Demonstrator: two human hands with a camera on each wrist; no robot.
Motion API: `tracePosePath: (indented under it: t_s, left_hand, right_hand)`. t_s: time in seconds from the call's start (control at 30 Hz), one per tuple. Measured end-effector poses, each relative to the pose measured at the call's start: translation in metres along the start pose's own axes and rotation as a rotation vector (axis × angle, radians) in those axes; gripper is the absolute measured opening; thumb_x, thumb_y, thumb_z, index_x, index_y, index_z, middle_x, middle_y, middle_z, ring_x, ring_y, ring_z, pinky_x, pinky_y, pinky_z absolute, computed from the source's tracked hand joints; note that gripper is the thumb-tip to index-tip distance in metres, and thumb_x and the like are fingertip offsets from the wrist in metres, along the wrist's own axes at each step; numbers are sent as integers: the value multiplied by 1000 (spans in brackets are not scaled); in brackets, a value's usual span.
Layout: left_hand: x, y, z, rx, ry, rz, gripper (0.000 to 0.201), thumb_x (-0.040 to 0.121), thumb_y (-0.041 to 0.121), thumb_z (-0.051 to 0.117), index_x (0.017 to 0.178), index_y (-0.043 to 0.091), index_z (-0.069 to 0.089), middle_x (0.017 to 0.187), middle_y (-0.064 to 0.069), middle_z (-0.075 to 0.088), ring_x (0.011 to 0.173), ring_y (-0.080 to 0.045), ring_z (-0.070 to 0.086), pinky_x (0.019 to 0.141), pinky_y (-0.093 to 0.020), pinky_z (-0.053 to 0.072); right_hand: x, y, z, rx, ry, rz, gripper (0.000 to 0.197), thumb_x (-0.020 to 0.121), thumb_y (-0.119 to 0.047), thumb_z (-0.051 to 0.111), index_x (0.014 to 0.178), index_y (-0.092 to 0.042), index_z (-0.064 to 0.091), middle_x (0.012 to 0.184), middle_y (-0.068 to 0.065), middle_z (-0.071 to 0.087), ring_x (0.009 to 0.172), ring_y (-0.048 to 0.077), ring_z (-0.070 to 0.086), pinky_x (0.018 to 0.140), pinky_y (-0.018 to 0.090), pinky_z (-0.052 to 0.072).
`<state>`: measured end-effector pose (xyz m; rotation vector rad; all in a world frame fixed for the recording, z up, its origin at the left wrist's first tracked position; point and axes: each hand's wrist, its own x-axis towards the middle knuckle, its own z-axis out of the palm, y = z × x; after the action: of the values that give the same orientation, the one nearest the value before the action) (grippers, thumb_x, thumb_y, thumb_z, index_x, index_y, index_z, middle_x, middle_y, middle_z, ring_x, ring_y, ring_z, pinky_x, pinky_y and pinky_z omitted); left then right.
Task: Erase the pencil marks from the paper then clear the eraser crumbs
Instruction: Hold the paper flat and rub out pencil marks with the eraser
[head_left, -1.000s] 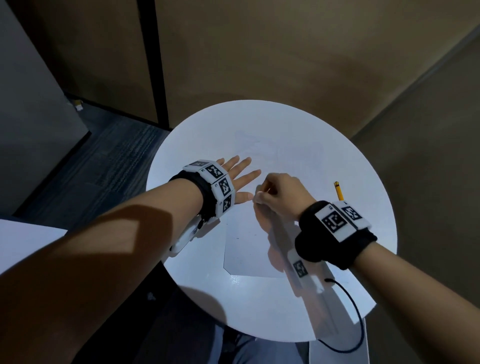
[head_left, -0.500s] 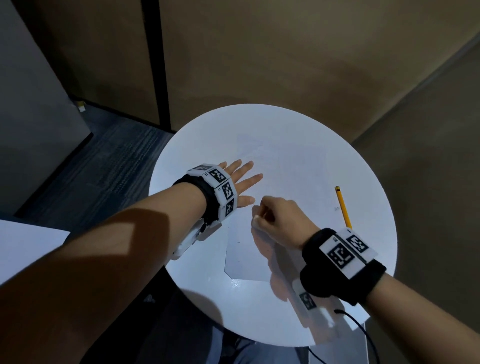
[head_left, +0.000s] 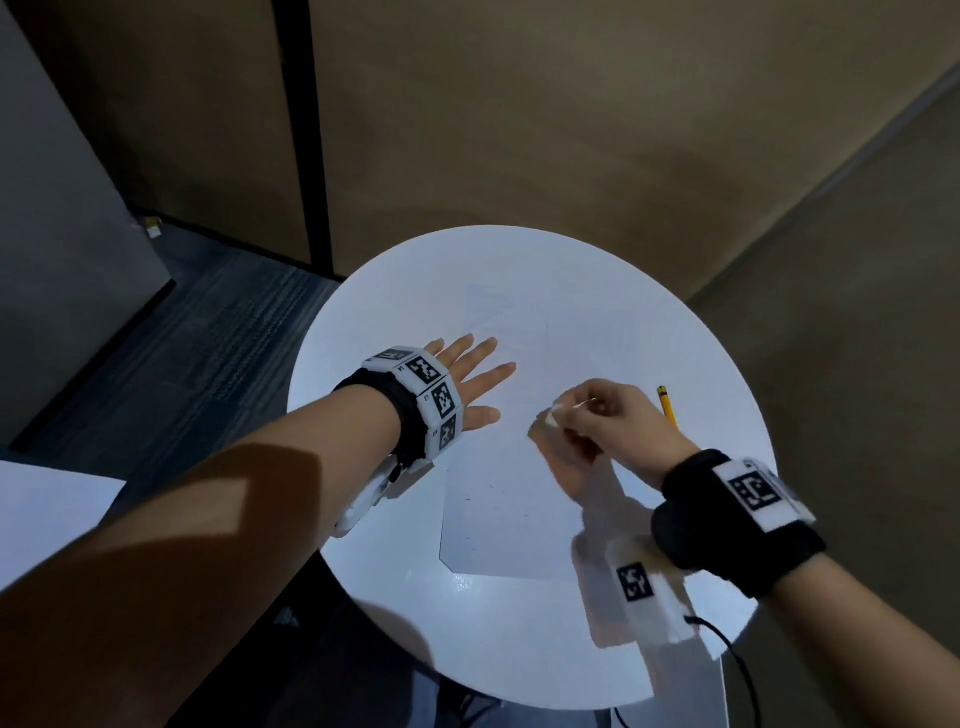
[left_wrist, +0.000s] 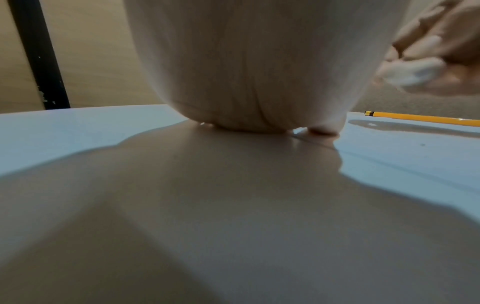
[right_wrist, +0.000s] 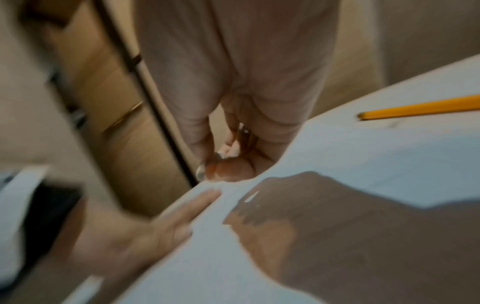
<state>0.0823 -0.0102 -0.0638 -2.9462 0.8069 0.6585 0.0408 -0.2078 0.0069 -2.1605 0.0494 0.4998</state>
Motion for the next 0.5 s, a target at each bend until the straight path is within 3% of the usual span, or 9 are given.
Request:
tracePosePath:
  t_s: [0.07, 0.13, 0.27, 0.37, 0.5]
  left_hand:
    - [-2, 0, 0, -2, 0, 0, 63, 98, 55, 19, 148, 35, -15, 156, 1, -23, 145, -21, -15, 115, -39, -7]
    - [-2, 1, 1, 9, 10, -5, 63, 98, 55, 18, 148, 35, -14, 156, 1, -23, 145, -21, -14, 115, -39, -6]
    - [0, 1, 3, 15, 18, -17, 62, 98, 55, 18, 148, 36, -14, 157, 2, -22, 145, -21, -14, 115, -39, -6]
    - [1, 0, 2, 9, 6, -14, 62, 98, 55, 18, 148, 36, -15, 156, 2, -23, 145, -21, -15, 115, -38, -7]
    - [1, -1, 2, 4, 7, -15, 62, 98, 55, 18, 147, 36, -16, 156, 2, -24, 145, -21, -16, 115, -38, -8]
  right_hand:
    - [0, 3, -15, 297, 107, 71, 8, 89, -5, 59, 94, 2, 59, 64, 9, 55, 53, 16, 50, 47, 19, 43]
    - [-1, 5, -22, 324, 111, 79, 9, 89, -4, 59, 92, 5, 60, 64, 11, 53, 51, 16, 48, 45, 19, 43]
    - [2, 4, -19, 164, 89, 32, 7, 86, -5, 63, 84, 1, 61, 57, 7, 54, 45, 14, 46, 43, 19, 39]
    - [10, 2, -5, -60, 49, -23, 9, 85, -13, 65, 86, -5, 62, 51, -1, 56, 38, 6, 48, 45, 15, 39]
    - [16, -2, 19, -296, 16, -131, 7, 84, -21, 64, 85, -15, 62, 65, -7, 61, 55, -1, 53, 51, 8, 37]
